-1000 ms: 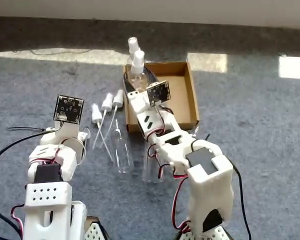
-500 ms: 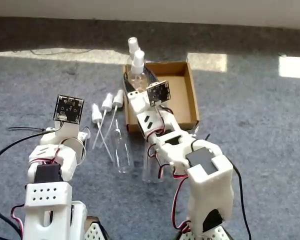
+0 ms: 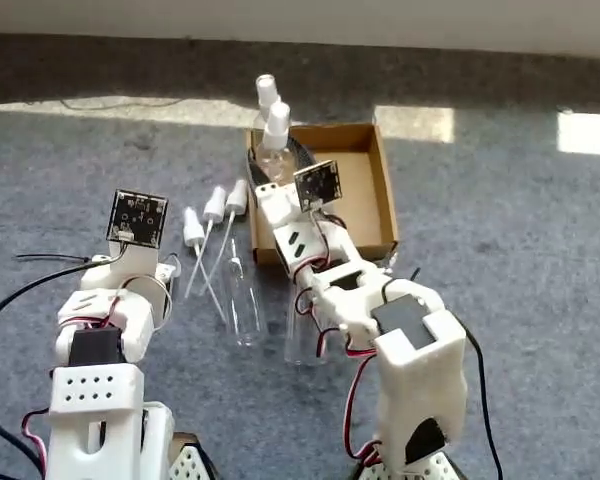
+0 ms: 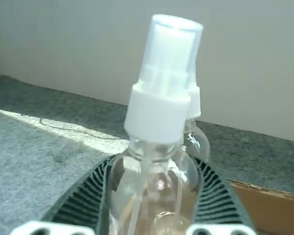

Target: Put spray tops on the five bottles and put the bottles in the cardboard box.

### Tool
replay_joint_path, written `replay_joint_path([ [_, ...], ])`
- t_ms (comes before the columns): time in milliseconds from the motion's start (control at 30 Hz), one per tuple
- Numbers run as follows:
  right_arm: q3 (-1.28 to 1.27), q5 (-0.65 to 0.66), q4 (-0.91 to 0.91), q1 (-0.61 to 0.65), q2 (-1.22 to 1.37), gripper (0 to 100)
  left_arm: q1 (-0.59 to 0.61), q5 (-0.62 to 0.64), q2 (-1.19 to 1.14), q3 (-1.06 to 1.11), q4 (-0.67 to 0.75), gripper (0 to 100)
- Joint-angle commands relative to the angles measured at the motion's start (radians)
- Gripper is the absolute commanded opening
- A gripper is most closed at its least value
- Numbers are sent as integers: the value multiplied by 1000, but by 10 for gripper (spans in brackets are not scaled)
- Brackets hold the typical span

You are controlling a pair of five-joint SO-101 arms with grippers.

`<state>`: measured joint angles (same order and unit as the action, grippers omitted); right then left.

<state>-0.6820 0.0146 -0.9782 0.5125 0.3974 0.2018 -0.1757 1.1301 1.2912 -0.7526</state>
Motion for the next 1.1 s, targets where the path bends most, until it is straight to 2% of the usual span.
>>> replay_joint_path([
  [0,53,-11,2,5,-13,108,-22,-3,7,-5,18,168],
  [333,53,-12,2,5,-13,115,-22,-3,7,-5,17,168],
  [533,51,-12,4,5,-13,214,-22,-3,7,-5,15,168],
  [1067,50,0,4,4,-22,216,-22,-3,7,-5,17,168],
])
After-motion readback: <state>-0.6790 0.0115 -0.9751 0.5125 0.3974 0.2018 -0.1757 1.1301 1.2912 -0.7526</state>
